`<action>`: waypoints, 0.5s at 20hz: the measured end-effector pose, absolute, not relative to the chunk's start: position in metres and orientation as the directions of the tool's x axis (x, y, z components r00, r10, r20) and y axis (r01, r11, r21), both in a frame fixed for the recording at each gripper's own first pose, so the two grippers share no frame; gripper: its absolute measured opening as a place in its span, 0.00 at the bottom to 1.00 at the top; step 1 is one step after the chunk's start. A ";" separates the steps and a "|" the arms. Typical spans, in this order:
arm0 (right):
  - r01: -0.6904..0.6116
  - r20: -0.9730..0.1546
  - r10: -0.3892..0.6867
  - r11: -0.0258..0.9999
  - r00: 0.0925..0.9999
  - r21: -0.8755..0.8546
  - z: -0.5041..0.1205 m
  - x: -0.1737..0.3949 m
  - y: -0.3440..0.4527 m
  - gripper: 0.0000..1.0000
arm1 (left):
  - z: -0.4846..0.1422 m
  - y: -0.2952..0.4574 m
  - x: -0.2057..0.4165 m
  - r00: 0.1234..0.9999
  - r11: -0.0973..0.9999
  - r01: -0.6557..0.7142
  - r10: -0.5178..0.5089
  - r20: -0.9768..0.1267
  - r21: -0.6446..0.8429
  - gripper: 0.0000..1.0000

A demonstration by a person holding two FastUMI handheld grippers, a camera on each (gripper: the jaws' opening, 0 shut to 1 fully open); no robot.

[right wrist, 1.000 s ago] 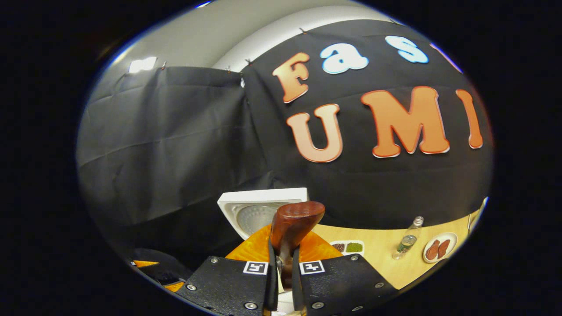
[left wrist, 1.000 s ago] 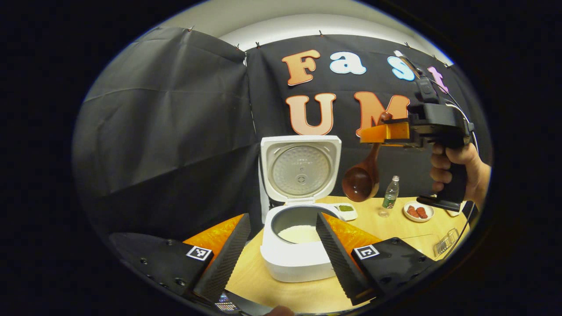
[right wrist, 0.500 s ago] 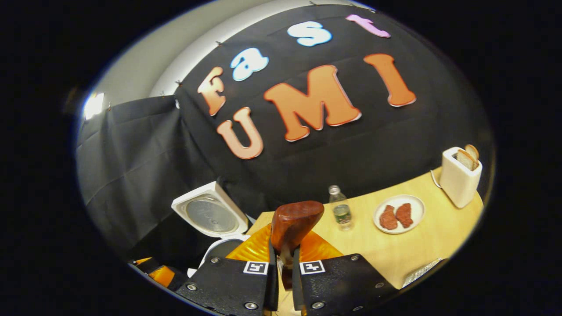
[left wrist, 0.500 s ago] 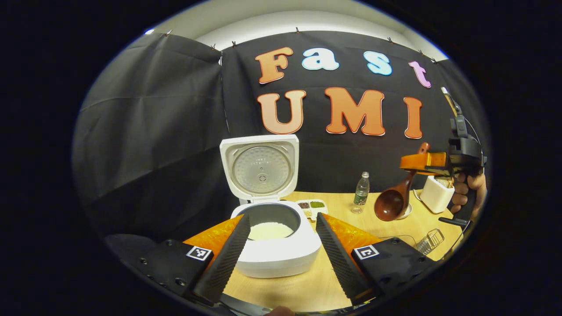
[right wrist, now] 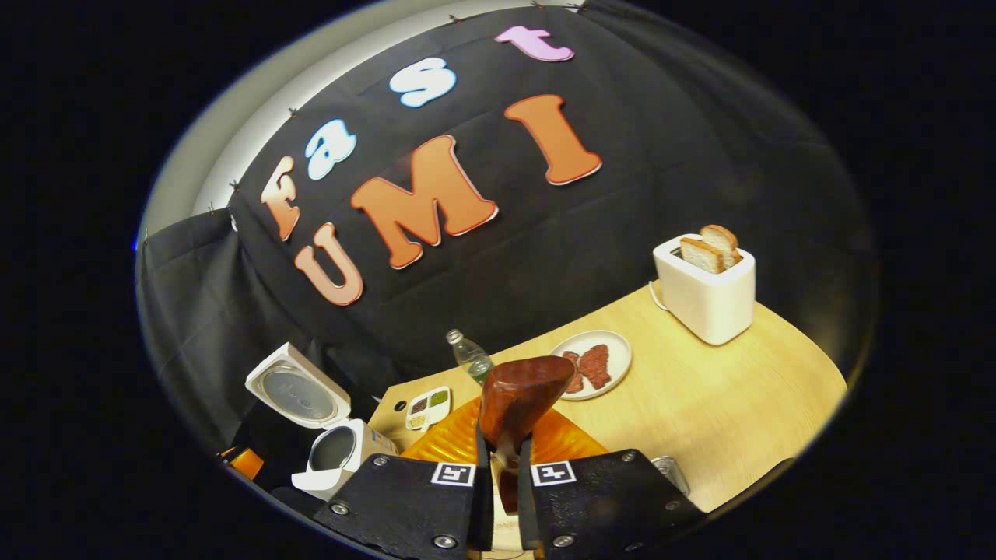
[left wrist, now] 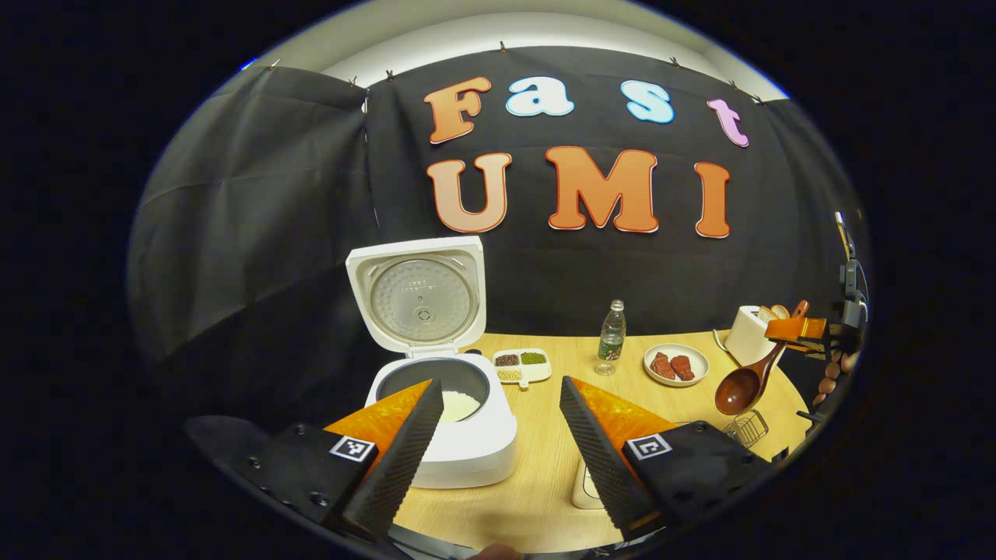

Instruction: Close the left gripper, press the button to open the rice cooker; take a wooden spoon from the chopstick holder with the right hand, scoop a spoonful of rice and pour it into the rice cooker, then put the wooden spoon back into the chopstick holder.

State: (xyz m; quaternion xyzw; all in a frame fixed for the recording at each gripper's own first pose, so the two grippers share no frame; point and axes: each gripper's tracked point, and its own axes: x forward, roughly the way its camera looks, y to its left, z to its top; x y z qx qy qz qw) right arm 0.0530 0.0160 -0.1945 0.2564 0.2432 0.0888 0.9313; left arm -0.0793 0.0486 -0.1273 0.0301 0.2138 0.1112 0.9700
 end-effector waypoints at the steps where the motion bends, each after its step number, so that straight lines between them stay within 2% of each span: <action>1: -0.029 -0.415 0.282 0.854 0.865 0.520 -0.200 0.052 0.005 0.12 | -0.127 0.045 -0.078 0.884 0.973 -0.201 0.229 -0.408 0.110 1.00; 10: 0.032 -0.486 0.238 0.875 0.841 0.484 -0.258 0.042 -0.057 0.12 | -0.137 0.013 -0.083 0.846 0.963 -0.255 0.266 -0.463 0.087 1.00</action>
